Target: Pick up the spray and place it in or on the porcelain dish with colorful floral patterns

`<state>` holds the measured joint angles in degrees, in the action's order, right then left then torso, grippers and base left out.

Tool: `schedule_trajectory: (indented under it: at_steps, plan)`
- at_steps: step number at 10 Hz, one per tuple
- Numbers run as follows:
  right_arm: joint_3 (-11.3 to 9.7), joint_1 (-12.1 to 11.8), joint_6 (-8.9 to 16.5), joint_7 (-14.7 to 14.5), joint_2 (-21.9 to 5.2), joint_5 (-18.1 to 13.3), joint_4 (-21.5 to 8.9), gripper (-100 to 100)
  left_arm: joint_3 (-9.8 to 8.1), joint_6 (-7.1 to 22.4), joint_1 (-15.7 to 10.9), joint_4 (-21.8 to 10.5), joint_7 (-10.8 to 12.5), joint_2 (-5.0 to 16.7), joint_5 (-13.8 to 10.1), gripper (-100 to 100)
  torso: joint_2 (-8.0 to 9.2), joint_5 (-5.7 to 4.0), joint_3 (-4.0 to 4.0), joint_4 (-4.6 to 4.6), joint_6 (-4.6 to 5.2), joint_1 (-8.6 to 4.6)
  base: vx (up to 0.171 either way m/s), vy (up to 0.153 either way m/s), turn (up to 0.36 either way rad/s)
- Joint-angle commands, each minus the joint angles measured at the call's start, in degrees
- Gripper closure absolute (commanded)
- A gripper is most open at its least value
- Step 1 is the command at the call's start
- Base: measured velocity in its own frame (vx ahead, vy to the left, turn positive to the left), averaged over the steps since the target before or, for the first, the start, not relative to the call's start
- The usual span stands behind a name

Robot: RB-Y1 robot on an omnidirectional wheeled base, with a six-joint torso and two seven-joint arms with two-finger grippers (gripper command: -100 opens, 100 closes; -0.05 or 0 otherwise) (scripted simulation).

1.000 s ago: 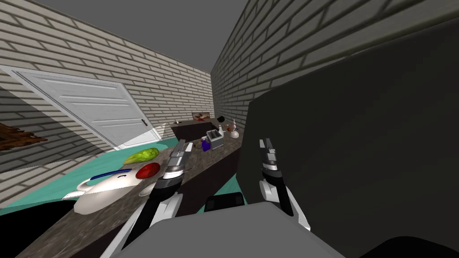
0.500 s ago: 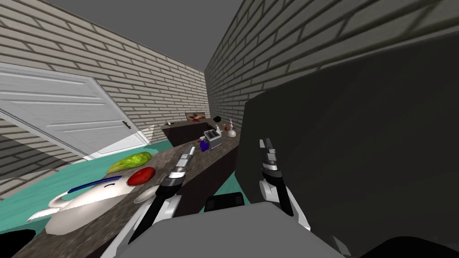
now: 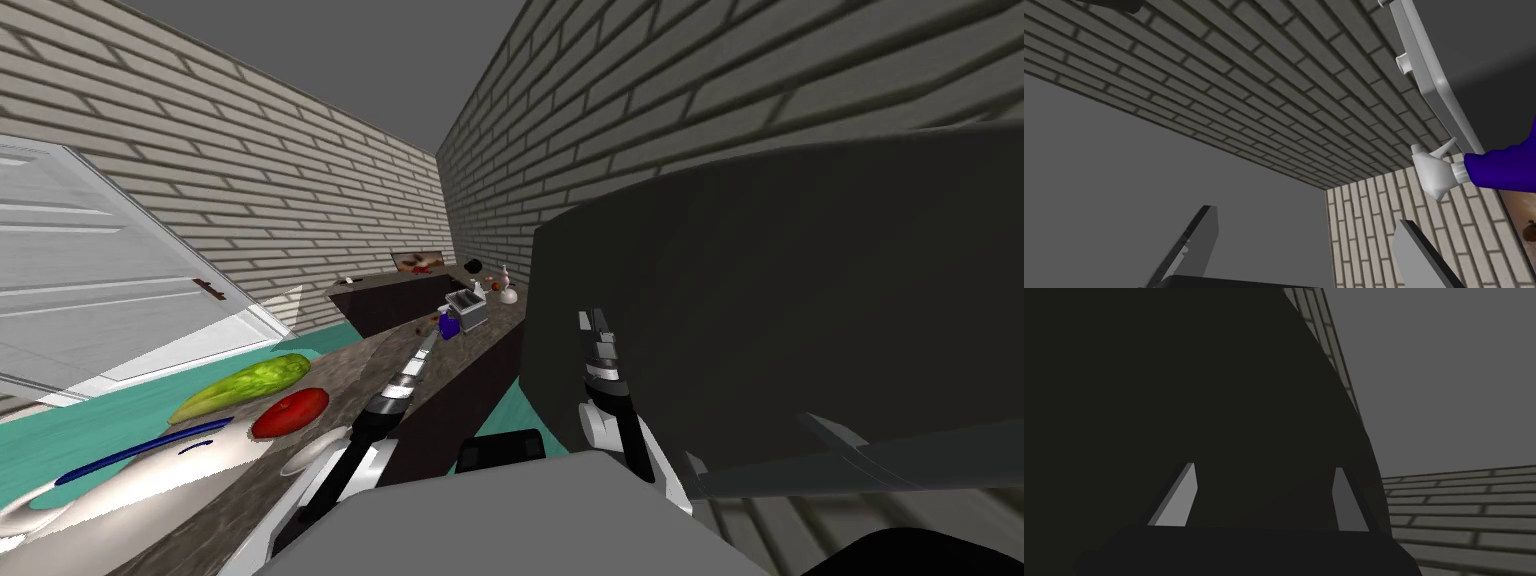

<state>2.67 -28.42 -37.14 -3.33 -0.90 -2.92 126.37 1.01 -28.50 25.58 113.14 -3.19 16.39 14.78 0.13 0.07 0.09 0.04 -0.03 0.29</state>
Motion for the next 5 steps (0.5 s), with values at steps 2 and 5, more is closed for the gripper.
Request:
schedule_trajectory:
  at_steps: [2, 5]
  plan:
    - [0.0, 0.0, 0.0, 0.0, 0.0, 0.0, 0.0, 0, -0.60, -0.7, -0.8, -3.4, -0.8, 1.8, 1.0, -100, -0.04, 0.00, -0.03, -0.01, 0.03, 0.00, -0.033, 0.048, -0.147]
    - [0.0, 0.0, 0.0, 0.0, 0.0, 0.0, 0.0, 0, -1.36, -1.4, -2.1, -7.9, -2.3, 4.9, 2.7, -100, -0.13, -0.01, -0.08, -0.03, -0.01, -0.05, -0.026, 0.043, -0.174]
